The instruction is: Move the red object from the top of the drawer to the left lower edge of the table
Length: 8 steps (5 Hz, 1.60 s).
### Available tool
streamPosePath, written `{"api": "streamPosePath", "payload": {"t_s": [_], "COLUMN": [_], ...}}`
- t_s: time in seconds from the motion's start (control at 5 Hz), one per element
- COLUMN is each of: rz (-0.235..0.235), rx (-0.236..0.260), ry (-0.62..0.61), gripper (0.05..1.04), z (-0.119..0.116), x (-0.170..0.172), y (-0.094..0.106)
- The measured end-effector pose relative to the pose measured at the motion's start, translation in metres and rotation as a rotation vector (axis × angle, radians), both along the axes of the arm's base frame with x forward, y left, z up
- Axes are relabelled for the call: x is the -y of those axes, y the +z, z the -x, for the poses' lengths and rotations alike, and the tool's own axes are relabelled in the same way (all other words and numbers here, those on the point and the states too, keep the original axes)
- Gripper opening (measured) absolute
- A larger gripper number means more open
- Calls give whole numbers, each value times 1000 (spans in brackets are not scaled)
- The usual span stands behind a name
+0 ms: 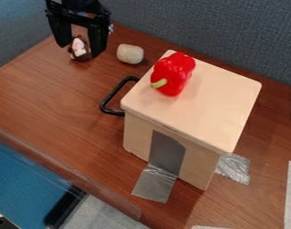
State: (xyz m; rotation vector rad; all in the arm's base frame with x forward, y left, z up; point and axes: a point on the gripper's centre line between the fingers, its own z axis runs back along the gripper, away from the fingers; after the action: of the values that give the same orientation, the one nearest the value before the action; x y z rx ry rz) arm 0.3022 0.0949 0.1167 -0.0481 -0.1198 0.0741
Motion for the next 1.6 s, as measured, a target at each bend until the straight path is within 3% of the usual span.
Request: {"api": "streamPosePath", "payload": {"t_s": [0.2,0.4,0.6,0.8,1.0,1.2,1.4,1.6], "rz": [9,19,16,19,25,-4,-31,-45], "rx": [-22,-28,67,116,126,74,23,13], "ry": [6,-28,-63,-91,-156,-194,-199,-187], "gripper": [1001,1001,1001,1000,1001,1001,1001,1001], "z": [1,-5,-25,-37,-44,-44,-46,-46], "x": [1,28,67,103,139,159,158,152], "y": [-6,4,48,68,72,55,38,36]}}
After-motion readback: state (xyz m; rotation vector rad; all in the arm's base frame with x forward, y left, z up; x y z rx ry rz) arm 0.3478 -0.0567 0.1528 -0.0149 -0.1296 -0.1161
